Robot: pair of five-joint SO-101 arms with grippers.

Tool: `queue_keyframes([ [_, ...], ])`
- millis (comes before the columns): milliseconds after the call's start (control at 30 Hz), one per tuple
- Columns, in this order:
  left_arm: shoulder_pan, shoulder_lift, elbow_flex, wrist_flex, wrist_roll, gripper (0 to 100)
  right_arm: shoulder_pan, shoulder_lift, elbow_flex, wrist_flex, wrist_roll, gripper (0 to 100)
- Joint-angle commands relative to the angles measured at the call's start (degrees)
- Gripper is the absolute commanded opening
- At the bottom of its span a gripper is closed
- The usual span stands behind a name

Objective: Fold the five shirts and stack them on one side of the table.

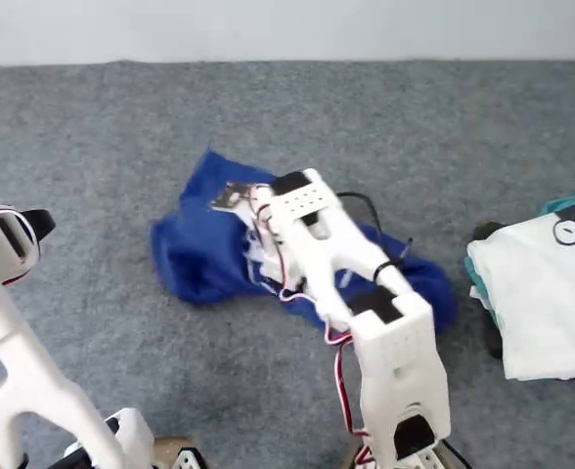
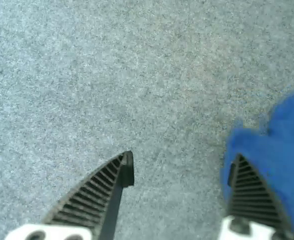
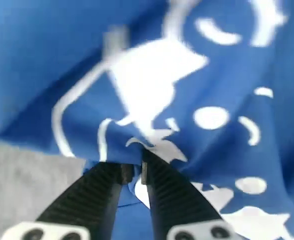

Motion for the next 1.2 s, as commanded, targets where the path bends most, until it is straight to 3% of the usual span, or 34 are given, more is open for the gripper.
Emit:
queue_keyframes([
  [0, 0.09, -1.32, 0.04, -0.62, -0.44, 30, 6.81, -7.08, 0.18, 7.6, 4.04, 1.1],
  [200, 0.26, -1.32, 0.04, -0.62, -0.44, 30, 18.59, -24.92, 0.26, 14.73, 8.0, 1.0],
  [433, 0.35, -1.32, 0.04, -0.62, -0.44, 30, 30.11, -32.22, 0.26, 7.69, 7.56, 1.0],
  [567, 0.35, -1.32, 0.04, -0.62, -0.44, 30, 33.01, -30.02, 0.26, 1.98, 2.99, 1.8],
  [800, 0.35, -1.32, 0.13, -0.62, -0.44, 30, 23.87, -31.87, -1.49, 11.47, 2.37, 29.6],
  [867, 0.35, -1.32, 0.13, -0.62, -0.62, 30, 21.05, -33.98, -3.52, 14.64, 2.37, 33.4],
  [1000, 0.35, -1.32, 0.13, -0.62, -0.62, 30, 15.25, -39.34, -3.08, 14.9, -3.25, 30.2],
  [1167, 0.35, -0.97, 0.13, -0.62, -0.53, 30, -1.89, -41.89, 5.45, 14.29, -4.92, 22.5],
])
